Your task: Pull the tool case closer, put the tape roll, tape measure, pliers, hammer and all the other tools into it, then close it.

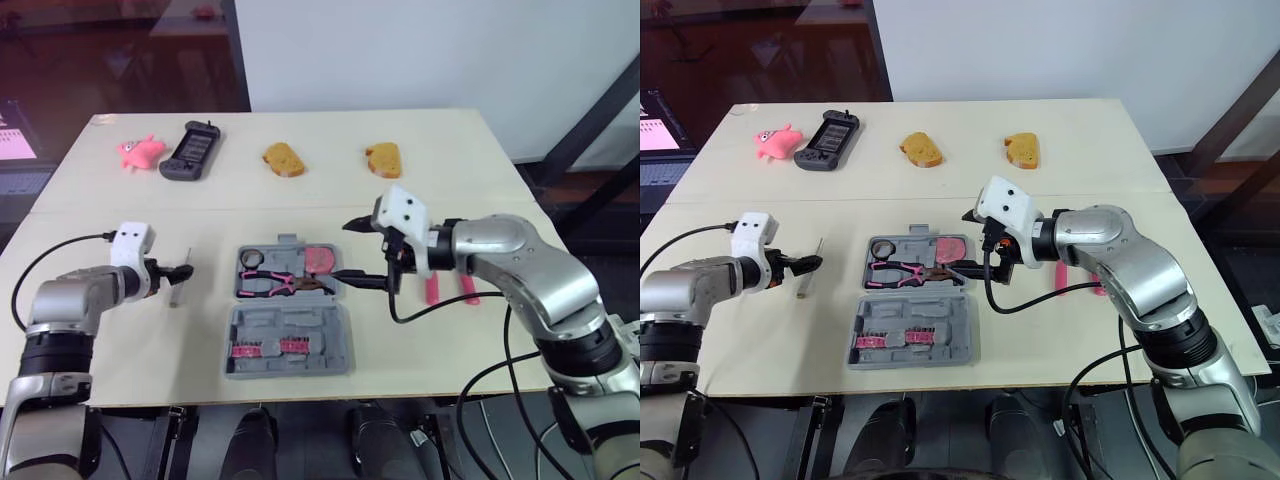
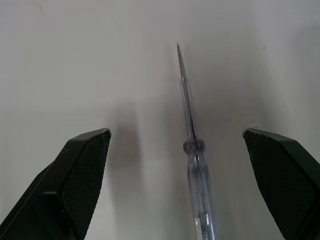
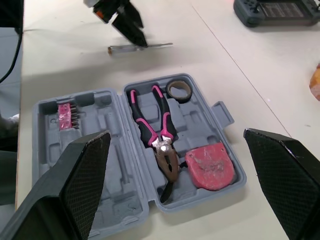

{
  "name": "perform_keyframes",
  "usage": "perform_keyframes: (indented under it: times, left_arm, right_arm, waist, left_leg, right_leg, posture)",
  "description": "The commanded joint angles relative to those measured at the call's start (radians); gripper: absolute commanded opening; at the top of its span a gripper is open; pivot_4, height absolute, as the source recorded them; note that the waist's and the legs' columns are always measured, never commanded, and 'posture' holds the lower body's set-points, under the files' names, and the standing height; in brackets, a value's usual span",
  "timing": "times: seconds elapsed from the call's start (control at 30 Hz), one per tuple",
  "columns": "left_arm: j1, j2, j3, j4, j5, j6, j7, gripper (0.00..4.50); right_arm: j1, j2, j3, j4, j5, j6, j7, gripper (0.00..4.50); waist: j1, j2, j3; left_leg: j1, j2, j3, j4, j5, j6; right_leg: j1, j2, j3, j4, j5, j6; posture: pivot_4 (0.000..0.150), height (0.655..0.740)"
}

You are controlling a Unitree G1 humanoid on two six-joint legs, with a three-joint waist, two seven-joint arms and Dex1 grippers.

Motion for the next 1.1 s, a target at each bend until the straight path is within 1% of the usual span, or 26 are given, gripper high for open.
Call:
perform_keyframes:
  times: [0.03,0.13,0.2,0.23,0.27,0.37,0.43,0.47,0.63,0.73,0.8,0.87,0.93,1.03,1.1]
  left_arm:
    - [-0.025,-0.014,-0.004,0.005,0.028,0.027,0.032,4.44]
    - [-0.026,-0.040,0.001,0.017,0.036,0.029,0.050,4.44]
    - [-0.036,-0.057,0.013,0.031,0.038,0.029,0.066,3.90]
    - [-0.041,-0.062,0.015,0.034,0.039,0.030,0.069,3.55]
    - [-0.045,-0.065,0.015,0.036,0.042,0.033,0.071,3.07]
    - [-0.047,-0.074,0.021,0.030,0.046,0.061,0.081,1.50]
    - [-0.044,-0.079,0.029,-0.003,0.037,0.119,0.091,0.38]
    - [-0.042,-0.077,0.034,-0.021,0.034,0.155,0.097,0.03]
    - [-0.039,-0.045,0.046,-0.077,0.035,0.265,0.105,0.03]
    - [-0.020,-0.008,0.015,-0.126,0.025,0.312,0.061,0.03]
    - [0.018,0.028,-0.035,-0.184,0.019,0.318,0.008,0.03]
    - [0.076,0.075,-0.105,-0.256,0.022,0.283,-0.057,0.03]
    - [0.128,0.107,-0.148,-0.308,0.032,0.257,-0.083,0.03]
    - [0.173,0.127,-0.165,-0.334,0.040,0.241,-0.095,0.03]
    - [0.182,0.112,-0.136,-0.323,0.026,0.270,-0.092,0.03]
  right_arm:
    - [-0.005,-0.004,-0.038,-0.039,0.007,-0.006,-0.015,4.50]
    - [-0.012,-0.003,-0.045,-0.030,0.007,-0.007,-0.021,4.50]
    - [-0.014,-0.002,-0.044,-0.021,0.004,-0.012,-0.023,4.50]
    - [-0.016,-0.002,-0.042,-0.016,0.002,-0.013,-0.024,4.50]
    - [-0.018,-0.002,-0.041,-0.011,0.001,-0.011,-0.025,4.50]
    - [-0.023,-0.004,-0.041,-0.002,0.004,-0.003,-0.022,4.50]
    - [-0.033,-0.008,-0.038,0.011,0.002,-0.003,-0.017,4.50]
    - [-0.039,-0.009,-0.035,0.019,-0.002,-0.006,-0.014,4.50]
    - [-0.058,-0.005,-0.018,0.046,-0.017,-0.018,-0.007,4.50]
    - [-0.063,-0.001,-0.013,0.055,-0.023,-0.022,-0.004,4.50]
    - [-0.064,-0.003,-0.010,0.057,-0.029,-0.024,0.000,4.50]
    - [-0.061,-0.004,-0.008,0.057,-0.032,-0.024,0.001,4.50]
    - [-0.059,-0.006,-0.006,0.054,-0.034,-0.024,0.003,4.50]
    - [-0.056,-0.005,-0.006,0.050,-0.036,-0.023,0.005,4.50]
    - [-0.056,-0.006,-0.005,0.049,-0.038,-0.022,0.007,4.50]
  waist:
    - [0.000,0.000,0.000]
    - [0.000,0.000,0.000]
    - [0.002,0.000,0.000]
    - [0.003,0.000,0.000]
    - [0.003,0.000,0.000]
    - [0.004,0.000,0.000]
    - [0.004,0.000,0.000]
    - [0.004,0.000,0.000]
    - [0.000,0.000,0.000]
    - [-0.004,0.000,0.000]
    - [-0.005,0.000,0.000]
    - [-0.003,0.000,0.000]
    - [-0.002,0.001,0.000]
    - [0.000,0.001,0.000]
    - [0.000,0.001,0.000]
  left_leg:
    - [0.000,0.000,0.000,0.000,0.000,0.000]
    - [0.000,0.000,0.000,0.000,0.000,0.000]
    - [0.000,0.000,0.000,0.000,0.000,0.000]
    - [0.000,0.000,0.000,0.000,0.000,0.000]
    - [0.000,0.000,0.000,0.001,0.000,0.000]
    - [0.000,0.000,0.000,0.001,0.000,0.000]
    - [0.000,0.000,0.000,0.001,0.000,0.000]
    - [0.000,0.000,0.000,0.001,0.000,0.000]
    - [0.000,0.000,0.000,0.001,0.000,0.000]
    - [0.000,0.000,0.000,0.000,0.000,0.000]
    - [0.000,0.000,0.000,0.000,0.000,0.000]
    - [0.000,0.000,0.000,0.000,0.000,0.000]
    - [0.000,0.000,0.000,-0.001,0.000,0.000]
    - [0.000,0.000,0.000,0.000,0.000,0.000]
    - [0.000,0.000,0.000,0.000,0.000,0.000]
  right_leg:
    - [0.000,0.000,0.000,0.000,0.000,0.000]
    - [0.000,0.000,0.000,0.000,0.000,0.000]
    - [0.000,0.000,0.000,0.000,0.000,0.000]
    - [0.001,0.000,0.000,0.000,0.000,0.000]
    - [0.001,0.000,0.000,0.000,0.000,0.000]
    - [0.001,0.000,0.000,0.000,0.000,0.000]
    - [0.001,0.000,0.000,0.000,0.000,0.000]
    - [0.001,0.000,0.000,0.000,0.000,0.000]
    - [0.001,0.000,0.000,0.000,0.000,0.001]
    - [0.001,0.000,0.000,0.000,0.000,0.001]
    - [0.000,0.000,0.000,0.000,0.000,0.001]
    - [0.000,0.000,0.000,0.000,0.000,0.000]
    - [0.000,-0.001,0.000,0.000,0.000,0.000]
    - [0.000,-0.001,0.000,0.000,0.000,0.000]
    - [0.000,-0.001,0.000,0.000,0.000,0.000]
  posture:
    - [0.150,0.7400]
    - [0.150,0.7400]
    - [0.150,0.7400]
    - [0.150,0.7400]
    - [0.150,0.7400]
    - [0.150,0.7400]
    - [0.150,0.7400]
    - [0.150,0.7400]
    - [0.150,0.7400]
    - [0.150,0.7400]
    - [0.150,0.7400]
    - [0.150,0.7400]
    - [0.150,0.7400]
    - [0.150,0.7400]
    - [0.150,0.7400]
